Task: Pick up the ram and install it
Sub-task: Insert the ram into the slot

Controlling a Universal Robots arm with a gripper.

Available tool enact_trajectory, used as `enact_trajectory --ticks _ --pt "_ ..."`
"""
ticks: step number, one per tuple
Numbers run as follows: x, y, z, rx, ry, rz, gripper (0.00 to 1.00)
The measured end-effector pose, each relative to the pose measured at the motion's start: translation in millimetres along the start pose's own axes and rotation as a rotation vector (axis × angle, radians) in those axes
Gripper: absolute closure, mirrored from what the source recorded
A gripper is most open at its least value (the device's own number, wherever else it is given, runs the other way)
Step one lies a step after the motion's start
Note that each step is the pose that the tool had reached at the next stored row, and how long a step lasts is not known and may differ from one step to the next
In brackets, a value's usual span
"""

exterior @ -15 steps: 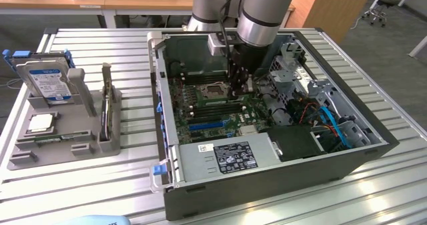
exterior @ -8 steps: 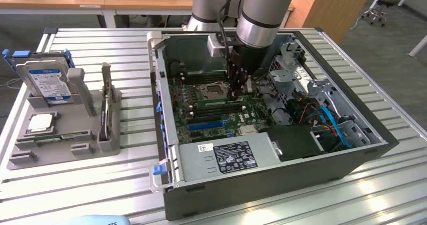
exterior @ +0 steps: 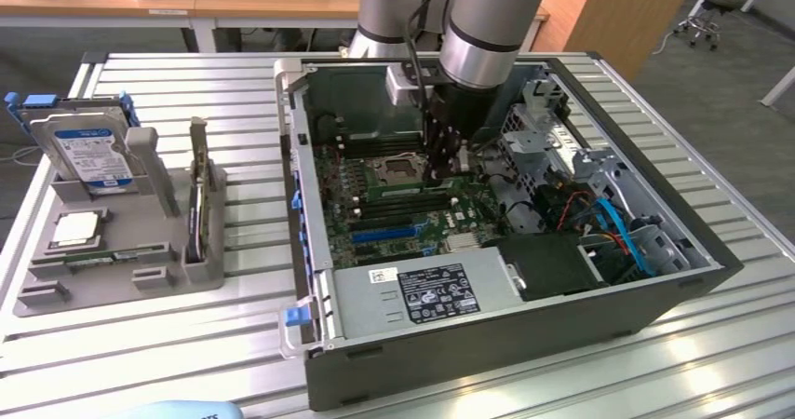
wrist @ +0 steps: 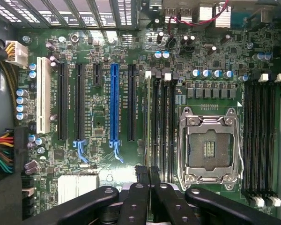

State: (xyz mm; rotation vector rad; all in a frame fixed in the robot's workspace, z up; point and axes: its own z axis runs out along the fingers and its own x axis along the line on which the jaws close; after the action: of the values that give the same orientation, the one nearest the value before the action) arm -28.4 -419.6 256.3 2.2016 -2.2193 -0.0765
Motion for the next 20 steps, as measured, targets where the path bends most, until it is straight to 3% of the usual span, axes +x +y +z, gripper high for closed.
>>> enact_trajectory --ticks 20 --pt "0.3 -0.1 11.8 -0.0001 0.0003 0.0 0.89"
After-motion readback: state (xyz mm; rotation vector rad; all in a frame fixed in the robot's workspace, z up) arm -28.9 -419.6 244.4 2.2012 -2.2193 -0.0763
